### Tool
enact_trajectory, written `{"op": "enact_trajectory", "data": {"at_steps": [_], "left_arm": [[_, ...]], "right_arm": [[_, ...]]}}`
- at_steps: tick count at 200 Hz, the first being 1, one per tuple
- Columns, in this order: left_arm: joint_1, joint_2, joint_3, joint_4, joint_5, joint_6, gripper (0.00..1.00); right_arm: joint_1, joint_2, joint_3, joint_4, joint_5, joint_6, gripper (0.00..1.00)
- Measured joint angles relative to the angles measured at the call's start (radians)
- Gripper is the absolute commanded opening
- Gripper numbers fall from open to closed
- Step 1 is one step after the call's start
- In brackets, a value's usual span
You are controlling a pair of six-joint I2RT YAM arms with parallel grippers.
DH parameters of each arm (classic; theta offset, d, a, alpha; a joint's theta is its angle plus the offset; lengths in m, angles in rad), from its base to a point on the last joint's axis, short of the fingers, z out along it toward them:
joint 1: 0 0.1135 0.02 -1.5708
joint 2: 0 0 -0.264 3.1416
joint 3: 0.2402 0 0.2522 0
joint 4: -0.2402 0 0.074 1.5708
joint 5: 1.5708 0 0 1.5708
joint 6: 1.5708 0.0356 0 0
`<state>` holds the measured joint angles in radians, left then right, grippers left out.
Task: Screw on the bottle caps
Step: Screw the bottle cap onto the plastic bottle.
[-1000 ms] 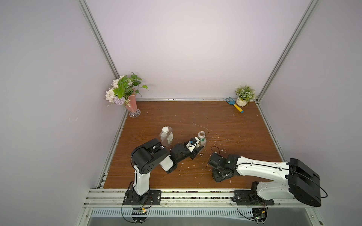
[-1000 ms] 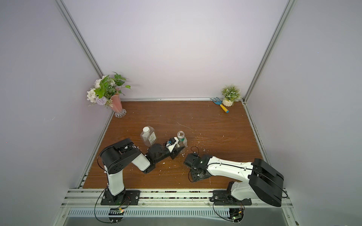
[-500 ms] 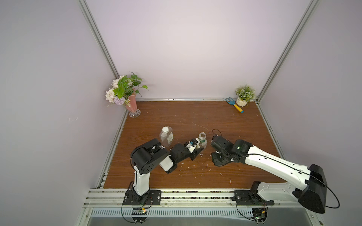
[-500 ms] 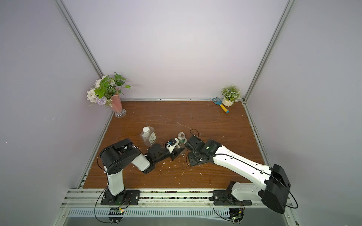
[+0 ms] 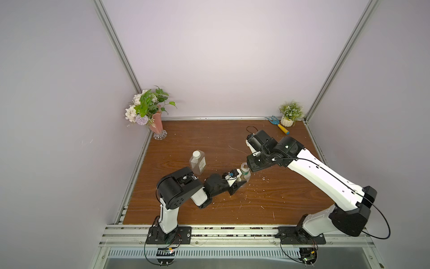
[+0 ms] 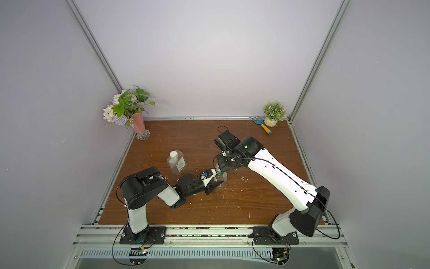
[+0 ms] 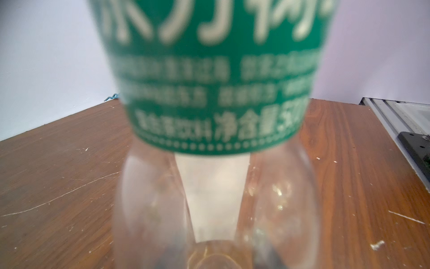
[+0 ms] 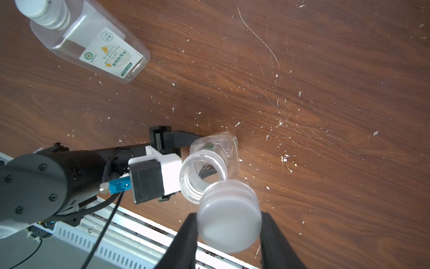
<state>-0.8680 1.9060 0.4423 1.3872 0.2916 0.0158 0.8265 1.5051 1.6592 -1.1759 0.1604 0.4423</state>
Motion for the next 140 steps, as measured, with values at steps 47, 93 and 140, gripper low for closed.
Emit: {"op": "enact_trajectory", "data": {"at_steps": [47,93,140], "left_arm": [[-0.005,0.000,0.000,0.000,0.001,0.004,0.41],[-0.006,-0.001,0.000,0.000,0.000,0.012,0.41],[-0.007,-0.001,0.000,0.000,0.000,0.018,0.41]], "right_arm": [[-0.025,0.111,0.127,-0.040,-0.003,-0.069,0.36],[-0.029,0.140,0.152,-0.064,-0.011,-0.097,0.36],[-0.029,0.140,0.100,-0.066,-0.054,-0.114,0.35]]}}
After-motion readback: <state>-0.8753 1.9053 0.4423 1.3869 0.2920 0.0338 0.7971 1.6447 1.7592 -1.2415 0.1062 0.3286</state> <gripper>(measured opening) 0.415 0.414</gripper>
